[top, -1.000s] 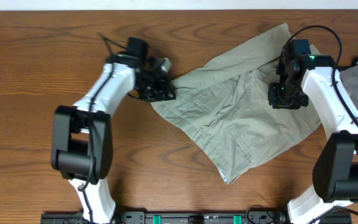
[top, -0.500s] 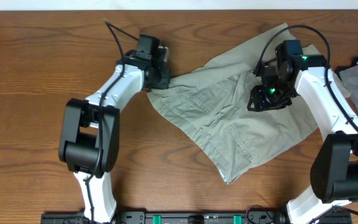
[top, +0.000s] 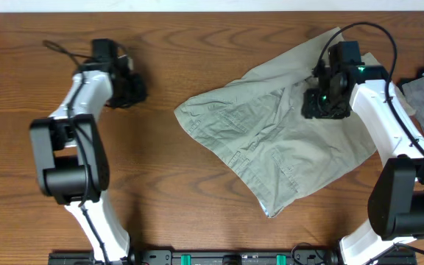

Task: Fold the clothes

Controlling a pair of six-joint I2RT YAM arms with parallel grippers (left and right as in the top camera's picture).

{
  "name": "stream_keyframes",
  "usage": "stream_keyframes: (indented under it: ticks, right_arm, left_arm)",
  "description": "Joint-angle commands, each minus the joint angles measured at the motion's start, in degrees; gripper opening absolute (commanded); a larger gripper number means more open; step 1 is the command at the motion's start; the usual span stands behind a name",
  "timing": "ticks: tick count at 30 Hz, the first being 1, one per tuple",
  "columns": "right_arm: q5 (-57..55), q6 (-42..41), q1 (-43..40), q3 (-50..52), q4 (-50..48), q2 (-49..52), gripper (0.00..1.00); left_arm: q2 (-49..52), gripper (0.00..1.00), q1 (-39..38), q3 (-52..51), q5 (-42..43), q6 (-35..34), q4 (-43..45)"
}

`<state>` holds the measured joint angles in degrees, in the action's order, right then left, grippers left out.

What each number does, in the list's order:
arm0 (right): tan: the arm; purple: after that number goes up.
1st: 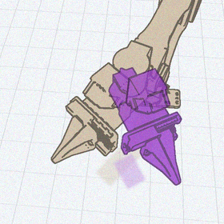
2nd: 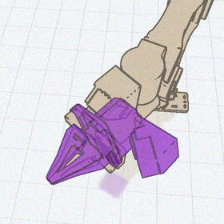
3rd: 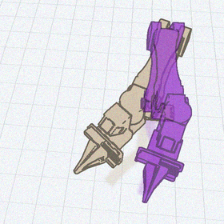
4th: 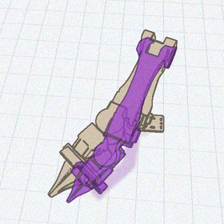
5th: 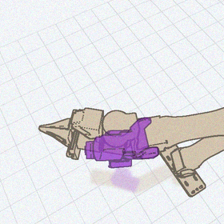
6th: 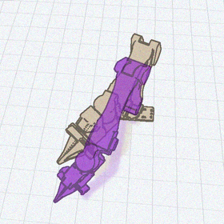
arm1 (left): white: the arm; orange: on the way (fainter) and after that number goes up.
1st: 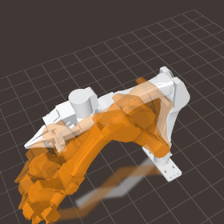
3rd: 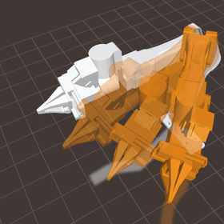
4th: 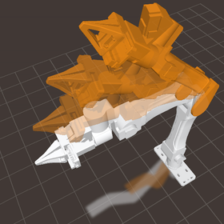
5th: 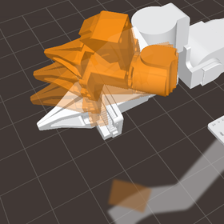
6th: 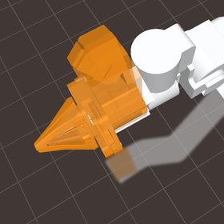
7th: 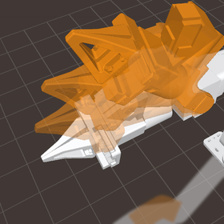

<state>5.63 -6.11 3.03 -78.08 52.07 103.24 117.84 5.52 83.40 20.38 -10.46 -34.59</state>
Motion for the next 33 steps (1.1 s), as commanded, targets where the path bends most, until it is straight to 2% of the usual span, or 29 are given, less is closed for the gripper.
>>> stream_keyframes:
  ticks: [1, 4, 7, 14, 17, 21, 25, 29, 33]
  right_arm:
    - [-4.5, -4.1, -2.3, 1.7, -0.2, 1.4, 0.3]
    - [-3.7, -3.9, -3.0, 2.2, 2.7, 3.0, 0.23]
    - [-3.2, -3.3, -2.6, 3.5, 5.7, 5.0, 0.19]
    - [5.0, -1.0, 1.4, 10.7, -0.4, 10.3, 0.16]
    - [11.6, 5.5, 4.9, 11.1, -0.4, 12.1, 0.15]
    - [22.0, 20.6, 13.2, 10.7, 1.7, 12.0, 0.16]
    - [21.2, 27.3, 21.3, 8.6, 5.0, 11.9, 0.17]
    - [18.0, 27.3, 25.5, 3.8, 6.2, 11.2, 0.14]
    - [13.4, 22.3, 23.1, -2.0, 5.4, 8.9, 0.12]
  left_arm:
    - [-5.5, 0.29, -0.5, 1.5, 10.0, 0.3, -4.5]
    - [-8.1, 0.31, -1.5, 1.5, 14.6, 0.3, -11.7]
    - [-9.3, 0.3, -3.4, 1.5, 15.0, 1.3, -17.7]
    - [-9.4, 0.31, -8.1, 1.4, 15.0, 4.7, -25.1]
    - [-9.4, 0.31, -9.9, 1.4, 15.0, 5.4, -27.1]
    - [-9.4, 0.34, -11.9, 1.4, 15.0, 5.9, -28.7]
    - [-9.4, 0.36, -12.9, 1.4, 15.0, 5.9, -28.9]
    - [-9.4, 0.39, -13.0, 1.4, 13.7, 5.9, -28.8]
    - [-9.4, 0.4, -13.0, 1.2, 11.2, 5.9, -28.8]
